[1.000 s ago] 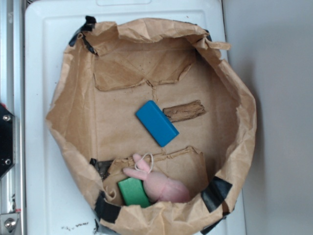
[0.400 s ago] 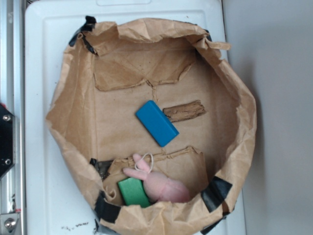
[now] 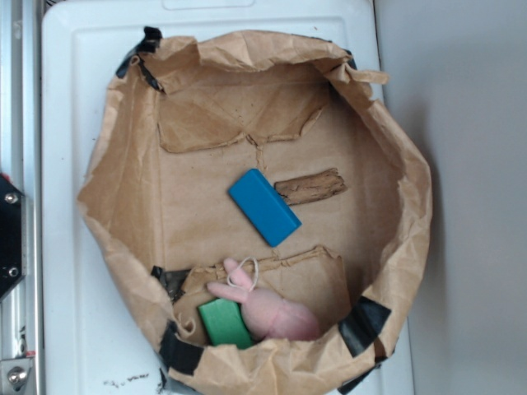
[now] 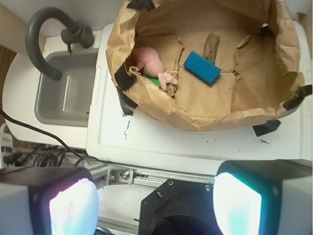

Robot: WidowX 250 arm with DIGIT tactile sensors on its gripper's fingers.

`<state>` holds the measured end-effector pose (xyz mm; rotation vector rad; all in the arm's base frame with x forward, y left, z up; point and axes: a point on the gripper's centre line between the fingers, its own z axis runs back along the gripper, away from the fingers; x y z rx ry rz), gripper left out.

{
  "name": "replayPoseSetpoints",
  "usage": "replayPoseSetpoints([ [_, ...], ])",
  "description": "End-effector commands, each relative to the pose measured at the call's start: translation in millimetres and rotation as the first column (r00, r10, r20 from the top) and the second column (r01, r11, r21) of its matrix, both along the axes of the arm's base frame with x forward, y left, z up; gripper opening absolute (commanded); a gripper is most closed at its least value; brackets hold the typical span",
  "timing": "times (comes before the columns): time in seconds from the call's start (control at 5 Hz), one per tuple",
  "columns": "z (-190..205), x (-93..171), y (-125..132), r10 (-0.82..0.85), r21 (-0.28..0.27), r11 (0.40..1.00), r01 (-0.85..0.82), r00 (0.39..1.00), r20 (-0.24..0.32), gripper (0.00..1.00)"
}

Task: Grab the blue block.

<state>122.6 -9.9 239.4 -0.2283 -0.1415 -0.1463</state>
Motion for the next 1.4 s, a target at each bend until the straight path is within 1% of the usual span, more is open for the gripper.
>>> replayPoseSetpoints([
  [0.0,-23.9,46.0,4.0,0.035,0.042,0.999,-0.034,0.999,-0.022,1.0],
  [0.2,-31.8,70.2,-7.0,0.047,0.09,0.995,-0.042,0.997,-0.053,1.0],
  [0.4,-46.6,83.1,-12.2,-0.003,0.125,0.992,0.016,0.995,-0.104,1.0],
  [0.6,-57.5,87.1,1.9,-0.063,0.033,0.997,0.071,0.977,-0.201,1.0],
  [0.8,-60.2,82.2,29.0,-0.148,-0.22,0.971,0.088,0.951,-0.27,1.0],
  [1.2,-60.2,82.2,29.0,-0.148,-0.22,0.971,0.088,0.951,-0.27,1.0],
])
